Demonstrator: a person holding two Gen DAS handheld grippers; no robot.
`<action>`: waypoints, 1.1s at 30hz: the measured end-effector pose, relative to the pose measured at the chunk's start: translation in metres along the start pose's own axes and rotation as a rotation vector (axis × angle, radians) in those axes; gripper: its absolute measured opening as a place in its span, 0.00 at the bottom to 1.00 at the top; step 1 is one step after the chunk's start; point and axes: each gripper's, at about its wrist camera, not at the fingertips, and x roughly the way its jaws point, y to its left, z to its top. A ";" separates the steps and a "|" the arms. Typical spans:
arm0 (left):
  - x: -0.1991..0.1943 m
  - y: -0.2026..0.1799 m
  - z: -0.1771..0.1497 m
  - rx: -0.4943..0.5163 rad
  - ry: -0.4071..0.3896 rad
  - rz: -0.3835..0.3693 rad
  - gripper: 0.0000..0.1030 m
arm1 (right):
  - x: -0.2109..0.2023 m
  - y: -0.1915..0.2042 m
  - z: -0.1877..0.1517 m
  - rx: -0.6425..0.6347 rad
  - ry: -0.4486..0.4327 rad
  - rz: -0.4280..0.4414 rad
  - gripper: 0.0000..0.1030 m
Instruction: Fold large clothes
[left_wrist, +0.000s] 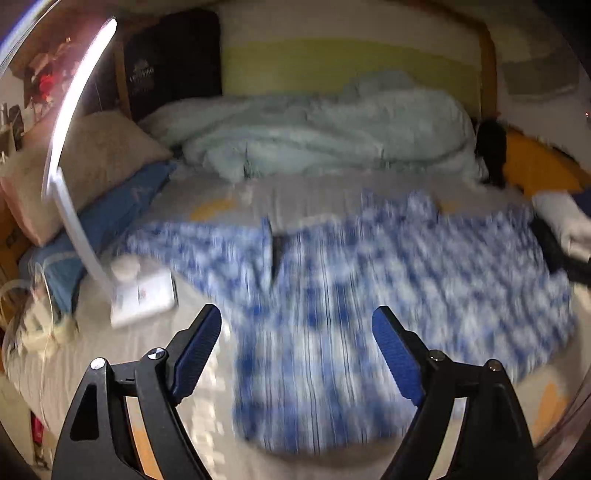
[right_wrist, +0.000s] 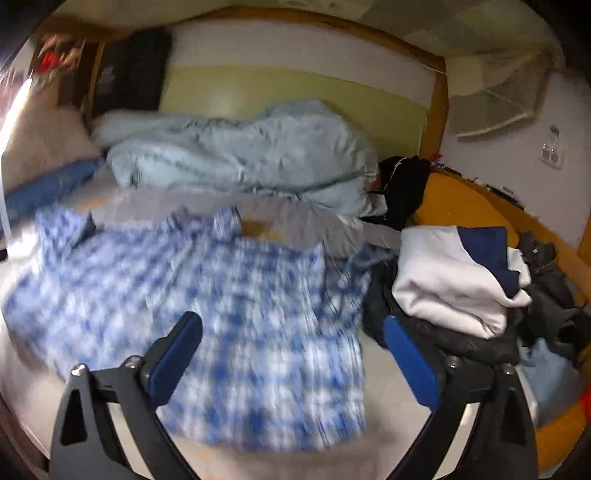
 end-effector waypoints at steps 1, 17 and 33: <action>0.001 0.004 0.014 -0.010 -0.022 0.003 0.83 | 0.000 -0.001 0.006 0.019 0.001 0.012 0.97; 0.132 0.096 0.054 -0.129 0.108 -0.004 0.99 | 0.102 0.008 -0.015 0.051 0.195 0.091 1.00; 0.218 0.201 0.030 -0.379 0.255 0.017 0.58 | 0.118 0.029 -0.031 -0.020 0.258 0.165 0.99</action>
